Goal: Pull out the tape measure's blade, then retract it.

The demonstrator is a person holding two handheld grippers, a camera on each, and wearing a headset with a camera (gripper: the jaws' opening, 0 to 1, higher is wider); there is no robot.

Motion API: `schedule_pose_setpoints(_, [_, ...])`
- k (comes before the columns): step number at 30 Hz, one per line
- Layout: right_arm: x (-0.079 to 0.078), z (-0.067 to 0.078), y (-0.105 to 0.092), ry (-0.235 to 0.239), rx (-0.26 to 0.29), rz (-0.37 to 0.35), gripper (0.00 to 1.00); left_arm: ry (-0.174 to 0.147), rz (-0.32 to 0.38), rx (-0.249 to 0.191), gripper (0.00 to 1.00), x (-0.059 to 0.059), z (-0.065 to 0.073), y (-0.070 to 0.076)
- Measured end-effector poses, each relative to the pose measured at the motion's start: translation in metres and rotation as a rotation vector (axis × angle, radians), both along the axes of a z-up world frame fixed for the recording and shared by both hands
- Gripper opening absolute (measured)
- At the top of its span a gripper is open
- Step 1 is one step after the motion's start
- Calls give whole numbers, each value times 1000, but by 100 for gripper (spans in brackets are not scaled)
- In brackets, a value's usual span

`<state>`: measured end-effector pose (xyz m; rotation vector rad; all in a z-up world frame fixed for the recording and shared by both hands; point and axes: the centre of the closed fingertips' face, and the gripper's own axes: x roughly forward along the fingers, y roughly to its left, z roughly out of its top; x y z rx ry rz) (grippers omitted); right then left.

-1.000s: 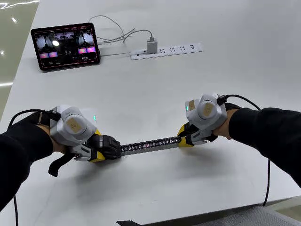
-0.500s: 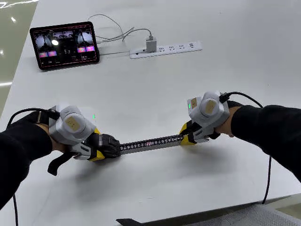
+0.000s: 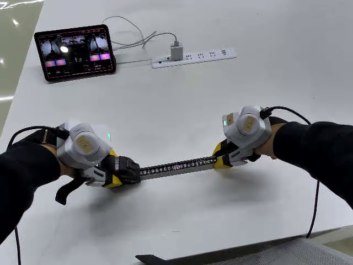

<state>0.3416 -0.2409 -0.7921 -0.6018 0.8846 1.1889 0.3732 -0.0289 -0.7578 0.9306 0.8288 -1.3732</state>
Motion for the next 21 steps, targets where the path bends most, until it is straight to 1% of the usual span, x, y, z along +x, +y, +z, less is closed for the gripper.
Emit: schedule_pose_setpoints(21, [-1, -1, -12, -2, -9, -2, 7, -4, 1, 2, 30, 1, -1, 0])
